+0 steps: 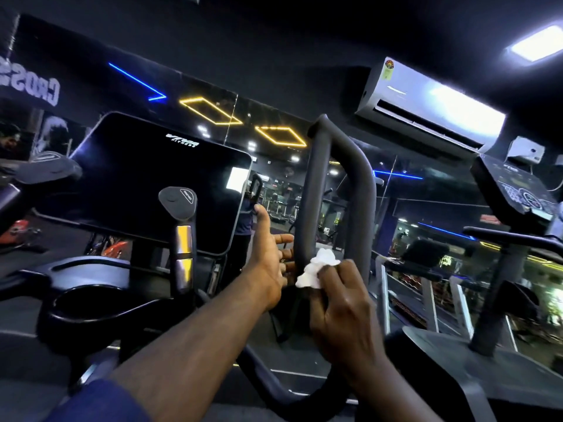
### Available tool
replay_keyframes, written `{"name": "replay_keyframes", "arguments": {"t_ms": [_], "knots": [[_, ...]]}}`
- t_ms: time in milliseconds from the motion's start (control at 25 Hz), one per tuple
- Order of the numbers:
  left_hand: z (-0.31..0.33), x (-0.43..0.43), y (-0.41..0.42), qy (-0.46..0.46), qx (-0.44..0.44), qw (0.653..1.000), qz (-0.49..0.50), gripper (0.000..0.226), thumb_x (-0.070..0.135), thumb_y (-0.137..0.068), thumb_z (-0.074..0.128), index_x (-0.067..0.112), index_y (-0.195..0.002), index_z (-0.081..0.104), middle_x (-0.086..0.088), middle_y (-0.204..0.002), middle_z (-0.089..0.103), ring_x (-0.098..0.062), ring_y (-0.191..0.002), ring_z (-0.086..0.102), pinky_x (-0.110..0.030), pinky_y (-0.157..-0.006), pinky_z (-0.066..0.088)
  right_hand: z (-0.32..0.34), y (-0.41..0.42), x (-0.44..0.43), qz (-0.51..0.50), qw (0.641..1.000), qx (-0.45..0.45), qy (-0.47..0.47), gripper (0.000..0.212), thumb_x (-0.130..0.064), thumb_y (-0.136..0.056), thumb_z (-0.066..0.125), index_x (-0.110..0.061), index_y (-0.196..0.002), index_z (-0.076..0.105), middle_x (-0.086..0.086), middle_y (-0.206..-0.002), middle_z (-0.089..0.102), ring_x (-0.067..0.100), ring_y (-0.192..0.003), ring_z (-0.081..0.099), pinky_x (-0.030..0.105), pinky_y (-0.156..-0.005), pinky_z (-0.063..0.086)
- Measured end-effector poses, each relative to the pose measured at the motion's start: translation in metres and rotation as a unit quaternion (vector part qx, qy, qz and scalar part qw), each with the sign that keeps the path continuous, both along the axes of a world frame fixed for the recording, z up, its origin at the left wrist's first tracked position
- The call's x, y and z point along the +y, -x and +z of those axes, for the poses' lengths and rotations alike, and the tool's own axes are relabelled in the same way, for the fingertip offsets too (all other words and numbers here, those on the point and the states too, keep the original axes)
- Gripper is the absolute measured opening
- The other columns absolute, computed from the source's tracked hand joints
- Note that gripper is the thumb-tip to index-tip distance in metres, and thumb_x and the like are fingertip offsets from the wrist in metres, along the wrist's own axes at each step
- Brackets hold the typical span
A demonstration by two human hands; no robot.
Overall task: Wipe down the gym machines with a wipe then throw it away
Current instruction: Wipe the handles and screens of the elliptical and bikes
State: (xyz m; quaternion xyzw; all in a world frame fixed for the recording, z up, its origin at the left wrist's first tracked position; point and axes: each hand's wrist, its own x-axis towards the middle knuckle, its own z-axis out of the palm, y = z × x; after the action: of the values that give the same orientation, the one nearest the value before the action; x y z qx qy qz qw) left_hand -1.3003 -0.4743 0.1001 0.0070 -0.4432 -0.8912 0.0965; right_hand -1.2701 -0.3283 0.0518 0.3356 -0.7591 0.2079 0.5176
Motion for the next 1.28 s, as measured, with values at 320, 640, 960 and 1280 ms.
{"name": "replay_keyframes", "arguments": {"t_ms": [320, 640, 960, 1280], "knots": [[-0.008, -0.008, -0.013, -0.026, 0.003, 1.000, 0.015, 0.109, 0.100, -0.080, 0.024, 0.009, -0.121, 0.069, -0.023, -0.114, 0.076, -0.035, -0.104, 0.074, -0.051, -0.088, 0.059, 0.084, 0.047, -0.031, 0.048, 0.973, 0.085, -0.211, 0.011, -0.008, -0.087, 0.070, -0.005, -0.094, 0.077, 0.008, -0.108, 0.074, 0.023, -0.127, 0.061, 0.041, -0.127, 0.028], [-0.015, -0.013, -0.024, 0.001, 0.009, 1.000, 0.020, 0.106, 0.097, -0.083, 0.024, 0.008, -0.124, 0.065, -0.021, -0.123, 0.071, -0.038, -0.106, 0.072, -0.052, -0.088, 0.059, 0.050, 0.015, 0.004, 0.122, 0.967, 0.109, -0.196, 0.017, -0.016, -0.097, 0.064, -0.005, -0.086, 0.072, 0.012, -0.092, 0.067, 0.032, -0.090, 0.066, 0.035, -0.094, 0.052], [-0.013, 0.001, -0.036, 0.062, 0.033, 0.997, 0.019, 0.101, 0.095, -0.086, 0.025, 0.010, -0.120, 0.070, -0.013, -0.106, 0.080, -0.033, -0.099, 0.076, -0.050, -0.090, 0.059, 0.025, -0.011, -0.019, 0.048, 0.984, -0.122, 0.120, 0.025, 0.002, -0.095, 0.052, -0.014, -0.082, 0.066, -0.008, -0.072, 0.064, -0.001, -0.068, 0.058, 0.023, -0.061, 0.042], [-0.026, 0.010, -0.036, 0.071, 0.039, 0.996, 0.024, 0.098, 0.091, -0.089, 0.031, 0.007, -0.122, 0.069, -0.009, -0.095, 0.076, -0.028, -0.087, 0.067, -0.040, -0.071, 0.053, 0.071, 0.007, -0.034, 0.000, 0.950, -0.268, 0.163, 0.029, -0.012, -0.106, 0.042, -0.013, -0.079, 0.053, -0.001, -0.068, 0.053, 0.011, -0.058, 0.052, 0.025, -0.058, 0.035]]}}
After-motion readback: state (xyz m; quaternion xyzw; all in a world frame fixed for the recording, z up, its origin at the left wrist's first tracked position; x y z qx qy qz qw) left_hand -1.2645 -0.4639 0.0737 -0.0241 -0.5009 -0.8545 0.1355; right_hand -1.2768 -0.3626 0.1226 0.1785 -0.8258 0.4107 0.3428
